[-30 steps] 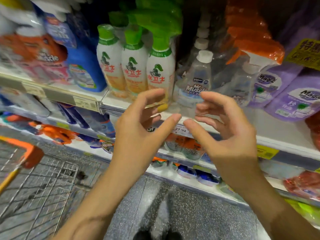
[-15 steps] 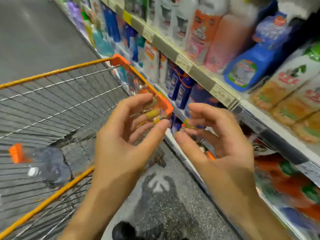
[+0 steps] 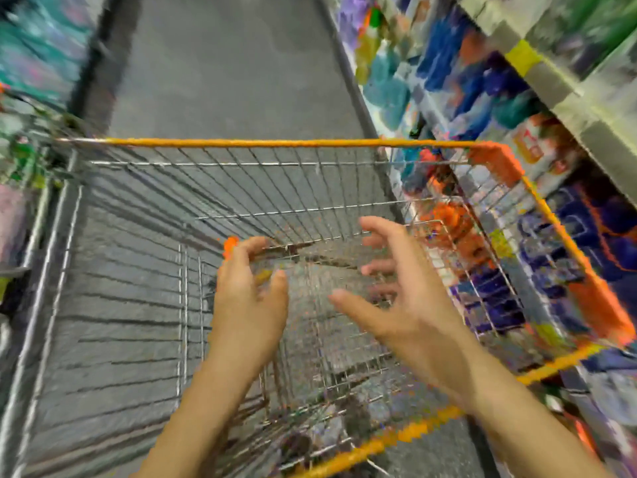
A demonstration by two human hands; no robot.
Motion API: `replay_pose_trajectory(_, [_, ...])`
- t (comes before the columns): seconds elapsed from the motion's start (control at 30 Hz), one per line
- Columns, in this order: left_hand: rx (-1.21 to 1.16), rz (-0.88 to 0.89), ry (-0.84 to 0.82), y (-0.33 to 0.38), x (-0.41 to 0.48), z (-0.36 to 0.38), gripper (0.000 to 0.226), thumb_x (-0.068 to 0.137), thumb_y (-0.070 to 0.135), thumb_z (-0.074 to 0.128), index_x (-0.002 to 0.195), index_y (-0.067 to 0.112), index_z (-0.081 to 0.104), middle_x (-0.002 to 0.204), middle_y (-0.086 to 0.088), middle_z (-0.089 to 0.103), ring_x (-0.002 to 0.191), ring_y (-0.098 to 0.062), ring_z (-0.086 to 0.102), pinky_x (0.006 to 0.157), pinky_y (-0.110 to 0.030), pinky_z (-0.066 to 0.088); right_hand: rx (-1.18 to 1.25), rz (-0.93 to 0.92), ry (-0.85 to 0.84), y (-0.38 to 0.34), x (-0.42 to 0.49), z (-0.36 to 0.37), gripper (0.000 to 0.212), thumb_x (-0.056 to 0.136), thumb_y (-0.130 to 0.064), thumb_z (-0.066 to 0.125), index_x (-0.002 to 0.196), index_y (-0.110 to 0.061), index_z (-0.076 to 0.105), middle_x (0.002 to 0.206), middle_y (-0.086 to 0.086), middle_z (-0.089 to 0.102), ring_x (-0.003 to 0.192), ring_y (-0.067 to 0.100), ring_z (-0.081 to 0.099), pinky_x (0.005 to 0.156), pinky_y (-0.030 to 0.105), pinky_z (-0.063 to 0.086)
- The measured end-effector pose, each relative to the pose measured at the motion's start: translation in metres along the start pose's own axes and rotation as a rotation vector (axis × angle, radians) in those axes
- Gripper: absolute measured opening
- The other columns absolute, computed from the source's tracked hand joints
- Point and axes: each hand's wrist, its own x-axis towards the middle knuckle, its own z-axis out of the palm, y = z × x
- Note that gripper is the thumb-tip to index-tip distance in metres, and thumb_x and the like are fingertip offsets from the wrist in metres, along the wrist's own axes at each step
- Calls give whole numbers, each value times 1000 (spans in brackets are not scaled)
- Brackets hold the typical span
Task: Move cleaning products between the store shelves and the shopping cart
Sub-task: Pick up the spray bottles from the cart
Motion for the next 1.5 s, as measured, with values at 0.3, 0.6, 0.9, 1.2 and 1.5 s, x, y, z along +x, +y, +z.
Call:
replay_pose_trajectory(0.3, [290, -533, 7, -138, 44, 35, 68, 81, 19, 72, 132, -10, 38, 131, -29, 38, 119, -41, 38, 92, -38, 37, -369, 320, -541, 92, 76, 106, 79, 87, -23, 69, 147, -8, 21, 146, 14, 31, 133, 29, 37, 95, 25, 34])
replay_pose_trajectory(0.6, [341, -647, -98, -204, 71, 38, 60, 87, 16, 69, 134, -6, 39, 133, -25, 47, 124, -37, 43, 91, -37, 38, -519, 451, -748, 170, 76, 141, 92, 90, -26, 66, 154, -21, 0, 162, 9, 7, 142, 35, 29, 113, 48, 29])
replay_pose_trajectory(0.9, [336, -673, -10, -226, 84, 60, 42, 87, 25, 69, 114, 1, 48, 111, -22, 61, 103, -38, 57, 69, -33, 35, -488, 516, -747, 202, 72, 146, 85, 92, -31, 64, 154, -15, 7, 158, 6, 21, 138, 27, 37, 110, 40, 33])
replay_pose_trajectory(1.2, [513, -597, 12, -200, 80, 67, 46, 75, 46, 70, 94, 6, 59, 92, -18, 66, 91, -38, 61, 70, -38, 48, -408, 490, -611, 208, 58, 142, 98, 84, -41, 71, 154, -20, 5, 160, 1, 17, 146, 22, 21, 117, 38, 23])
replay_pose_trajectory(1.5, [310, -482, -193, -108, 54, 59, 34, 77, 50, 66, 66, 22, 50, 65, 5, 56, 67, -19, 57, 53, -28, 37, -480, 318, -337, 165, 52, 118, 55, 84, -21, 72, 132, -24, 45, 124, -4, 60, 111, 17, 59, 89, 30, 48])
